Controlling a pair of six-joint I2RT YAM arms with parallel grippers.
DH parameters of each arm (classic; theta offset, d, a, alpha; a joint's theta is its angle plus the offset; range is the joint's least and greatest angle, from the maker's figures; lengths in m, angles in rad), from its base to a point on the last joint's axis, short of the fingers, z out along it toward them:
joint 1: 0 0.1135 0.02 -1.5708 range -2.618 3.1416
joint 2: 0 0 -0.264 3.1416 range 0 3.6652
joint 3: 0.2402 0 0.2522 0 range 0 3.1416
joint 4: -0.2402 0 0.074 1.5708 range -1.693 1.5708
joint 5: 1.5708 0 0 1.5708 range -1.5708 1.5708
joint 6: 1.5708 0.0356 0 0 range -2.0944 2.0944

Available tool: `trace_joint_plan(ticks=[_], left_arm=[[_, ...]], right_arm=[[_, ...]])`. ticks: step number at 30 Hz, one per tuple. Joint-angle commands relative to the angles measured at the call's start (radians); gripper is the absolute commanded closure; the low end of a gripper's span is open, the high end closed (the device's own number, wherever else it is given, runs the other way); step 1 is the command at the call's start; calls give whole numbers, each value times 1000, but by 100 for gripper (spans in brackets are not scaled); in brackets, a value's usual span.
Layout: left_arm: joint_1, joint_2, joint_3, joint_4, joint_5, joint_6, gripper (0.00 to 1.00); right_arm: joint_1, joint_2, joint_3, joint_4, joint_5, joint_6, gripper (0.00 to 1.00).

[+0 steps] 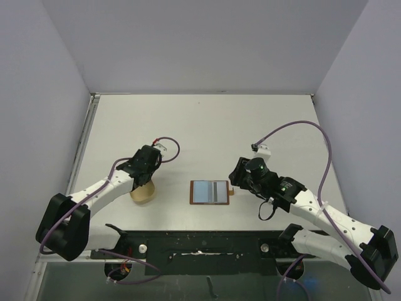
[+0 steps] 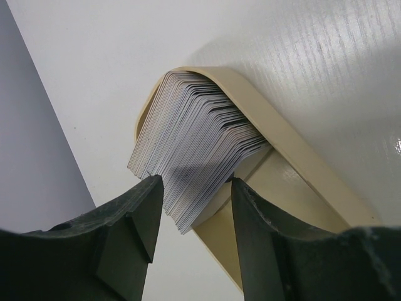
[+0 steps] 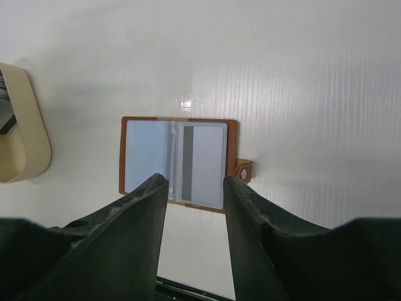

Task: Put the credit cards into the card holder
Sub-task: Pick up the credit card from the storage box.

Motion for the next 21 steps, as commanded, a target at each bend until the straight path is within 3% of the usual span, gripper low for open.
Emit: trace_joint_plan(ticks=[1,21], left_arm=[[4,21,4,56,4,8,54],[-8,30,51,23,-65,10,60]], right_arm=[[-14,-37,2,14,8,-21,58],[-19,-44,-4,19,-18,-17,58]])
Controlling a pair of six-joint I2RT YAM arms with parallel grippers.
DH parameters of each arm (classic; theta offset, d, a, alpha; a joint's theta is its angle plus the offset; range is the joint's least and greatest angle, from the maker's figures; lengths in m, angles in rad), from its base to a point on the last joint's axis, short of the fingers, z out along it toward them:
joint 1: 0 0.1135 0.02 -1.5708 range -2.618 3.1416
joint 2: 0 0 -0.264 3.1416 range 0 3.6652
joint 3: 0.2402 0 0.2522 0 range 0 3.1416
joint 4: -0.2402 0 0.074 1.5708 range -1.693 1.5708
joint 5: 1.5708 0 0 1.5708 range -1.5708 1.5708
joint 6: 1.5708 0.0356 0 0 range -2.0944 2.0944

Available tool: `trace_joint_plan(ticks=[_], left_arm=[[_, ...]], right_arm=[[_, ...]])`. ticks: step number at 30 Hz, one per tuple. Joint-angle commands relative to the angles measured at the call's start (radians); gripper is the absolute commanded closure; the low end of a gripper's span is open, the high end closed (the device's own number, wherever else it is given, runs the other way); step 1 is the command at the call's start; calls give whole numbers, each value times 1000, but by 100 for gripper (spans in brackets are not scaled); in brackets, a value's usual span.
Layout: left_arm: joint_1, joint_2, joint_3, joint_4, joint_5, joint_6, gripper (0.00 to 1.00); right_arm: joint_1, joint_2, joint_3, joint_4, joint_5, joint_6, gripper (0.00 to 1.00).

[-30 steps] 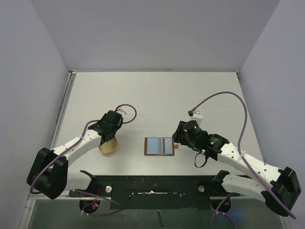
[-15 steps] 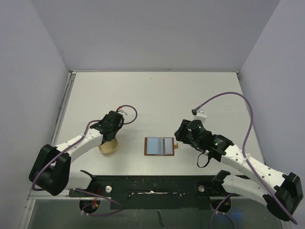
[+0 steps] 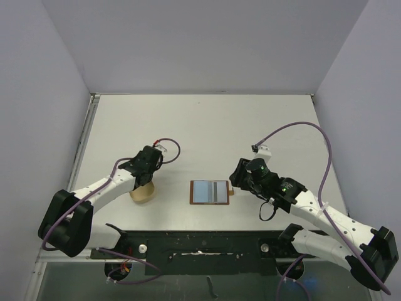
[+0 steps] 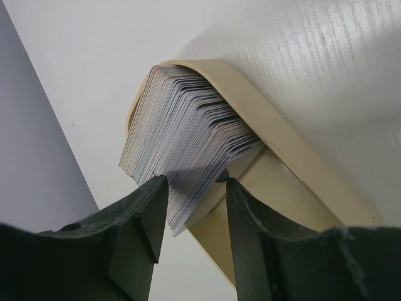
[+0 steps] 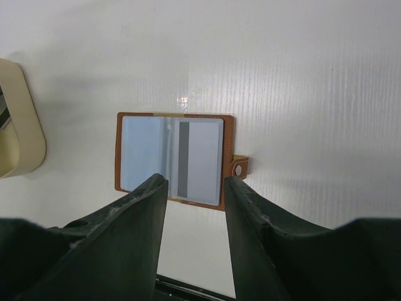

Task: Put the credit cards into the card holder
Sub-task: Pick up the credit card from the storage box.

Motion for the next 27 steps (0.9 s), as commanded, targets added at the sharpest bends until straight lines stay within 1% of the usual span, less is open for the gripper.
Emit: trace_joint_plan(ticks=[1,11,20,27], left_arm=[[-7,-10,55,22,-56,13,60],[-26,-5,69,-2,-78,5,61],[-32,5,82,-9,-74,6,71],[-54,12,112,-59,-61,-26,76]], right_arm=[[-6,-19,9,25,-7,-9,58],[-9,-16,-6,33,-15,-9,58],[-16,-10,-1,39,-25,-15,58],[-18,-9,29,26,-34,-26,58]])
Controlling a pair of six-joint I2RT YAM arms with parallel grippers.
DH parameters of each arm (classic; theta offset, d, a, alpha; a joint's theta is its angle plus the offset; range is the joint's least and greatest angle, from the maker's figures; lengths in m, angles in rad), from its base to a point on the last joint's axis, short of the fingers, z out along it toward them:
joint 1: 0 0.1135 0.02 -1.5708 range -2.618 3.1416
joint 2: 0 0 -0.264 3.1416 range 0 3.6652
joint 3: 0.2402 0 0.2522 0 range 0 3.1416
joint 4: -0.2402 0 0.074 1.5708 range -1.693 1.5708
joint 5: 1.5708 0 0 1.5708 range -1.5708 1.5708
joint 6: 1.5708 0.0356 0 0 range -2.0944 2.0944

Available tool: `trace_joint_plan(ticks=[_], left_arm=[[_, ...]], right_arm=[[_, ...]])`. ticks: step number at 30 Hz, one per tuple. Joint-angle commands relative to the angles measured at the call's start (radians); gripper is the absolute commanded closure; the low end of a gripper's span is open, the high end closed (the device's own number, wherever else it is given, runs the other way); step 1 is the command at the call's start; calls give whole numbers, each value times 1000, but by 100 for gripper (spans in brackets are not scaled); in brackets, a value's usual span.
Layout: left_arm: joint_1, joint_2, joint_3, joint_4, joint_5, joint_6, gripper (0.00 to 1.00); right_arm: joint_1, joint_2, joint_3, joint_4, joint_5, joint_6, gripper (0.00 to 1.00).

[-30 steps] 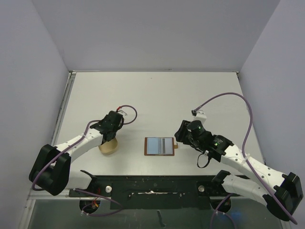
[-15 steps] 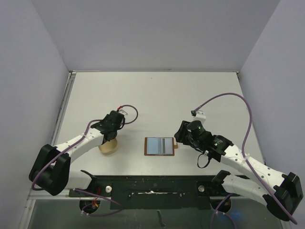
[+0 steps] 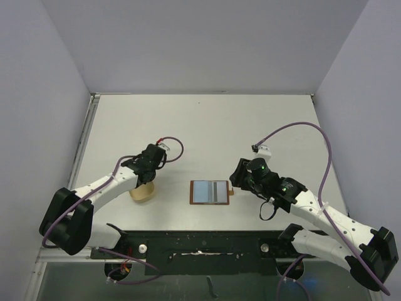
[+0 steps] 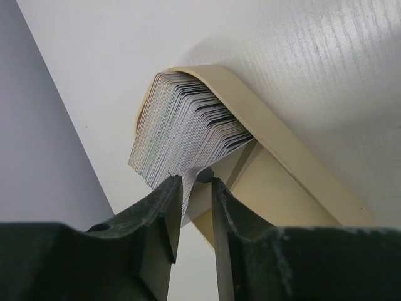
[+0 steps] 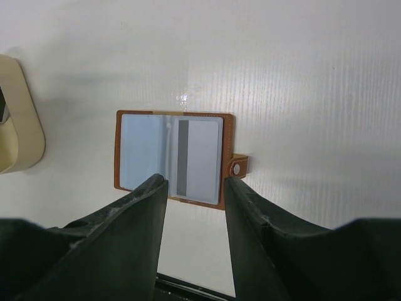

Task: Put the credit cards into the card holder
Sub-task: Pick up the credit card from the storage box.

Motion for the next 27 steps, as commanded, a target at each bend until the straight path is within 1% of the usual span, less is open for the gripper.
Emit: trace_joint_plan(ticks=[1,3,9,12,17,27], left_arm=[[-17,-4,68,-23,-8,-34,79],[-24,-6,77,-42,8,-54,87],[-42,-21,105,-98,67,-108,100],[-50,-34,120,-131,93,-129,100],[-81,-61,145,-180,61,-139,100],[-81,-172,139,-163,49,-135,100]], right_arm=[[-6,-9,42,19,-22,-19,58],[-7,-13,60,7,-31,-18,58],[-7,-49,84,-18,-28,-16,58],[-7,-55,88,-25,-28,-4,58],[-7,-56,93,-30,-33,4,58],[-7,-47,109,-37,-13,19,58]])
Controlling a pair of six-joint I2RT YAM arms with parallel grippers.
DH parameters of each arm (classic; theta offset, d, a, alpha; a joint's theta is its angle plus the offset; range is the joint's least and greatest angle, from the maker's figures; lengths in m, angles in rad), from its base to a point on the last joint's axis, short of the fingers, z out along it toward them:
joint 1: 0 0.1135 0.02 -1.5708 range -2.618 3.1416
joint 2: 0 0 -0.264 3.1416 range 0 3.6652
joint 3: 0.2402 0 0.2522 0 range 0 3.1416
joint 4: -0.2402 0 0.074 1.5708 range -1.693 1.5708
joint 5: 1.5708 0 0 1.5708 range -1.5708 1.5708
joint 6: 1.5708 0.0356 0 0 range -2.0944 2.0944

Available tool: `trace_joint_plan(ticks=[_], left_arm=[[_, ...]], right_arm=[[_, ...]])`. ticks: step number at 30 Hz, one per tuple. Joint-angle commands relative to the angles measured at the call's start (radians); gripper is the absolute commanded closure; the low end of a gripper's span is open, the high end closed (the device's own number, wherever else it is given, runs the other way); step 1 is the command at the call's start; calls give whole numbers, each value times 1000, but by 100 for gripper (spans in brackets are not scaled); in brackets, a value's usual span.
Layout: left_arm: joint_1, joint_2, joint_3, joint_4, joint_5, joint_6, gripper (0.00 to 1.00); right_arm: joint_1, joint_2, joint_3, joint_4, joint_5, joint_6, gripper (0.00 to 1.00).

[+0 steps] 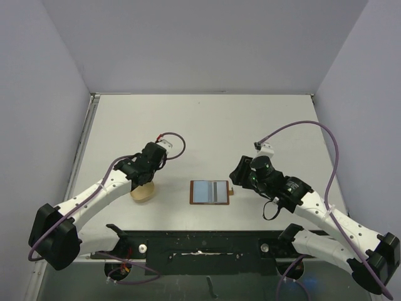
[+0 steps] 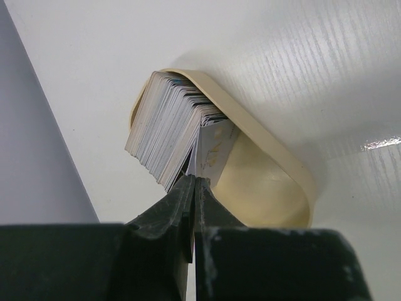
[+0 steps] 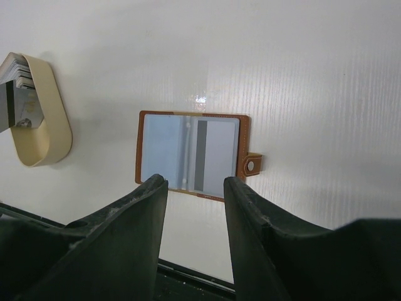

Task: Put the credit cards into the card holder
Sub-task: Pick up the credit card from the storage box.

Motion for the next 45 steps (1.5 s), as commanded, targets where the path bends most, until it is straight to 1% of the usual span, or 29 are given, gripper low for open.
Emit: trace_joint_plan(ticks=[1,9,12,14,16,20,23,26,31,34,36,40,43,45], left_arm=[[-1,-63,45,20,-25,-3,100],[4,-94,50,28,-36,19,100],[1,-113,86,20,-5,6,100],[2,-129,120,20,40,-26,100],[1,-150,146,34,114,-67,100],[2,-203,159,107,303,-176,100],[3,-251,132,205,447,-272,100],[2,-302,74,337,578,-396,100],[4,-358,-53,616,806,-613,100],[4,-360,-94,716,880,-703,100],[4,-353,-117,775,935,-738,100],[5,-343,-175,931,1050,-824,100],[4,-334,-214,1019,1089,-883,100],[4,-326,-223,1039,1099,-900,100]], right_arm=[[-6,-5,59,11,13,15,58],[-6,35,76,15,7,13,58],[-5,48,83,34,-10,-10,58],[-4,45,80,83,-52,-50,58],[-5,37,66,145,-105,-72,58],[-4,-9,21,305,-173,-98,57],[-4,-35,-13,412,-211,-112,57],[-3,-44,-29,510,-257,-120,57],[-4,-30,-17,598,-328,-108,57],[-4,-25,-17,641,-352,-84,58],[-5,-17,-16,661,-367,-71,57],[-5,11,7,651,-389,-66,57],[-4,22,6,652,-397,-65,57],[-6,26,4,657,-402,-65,57]])
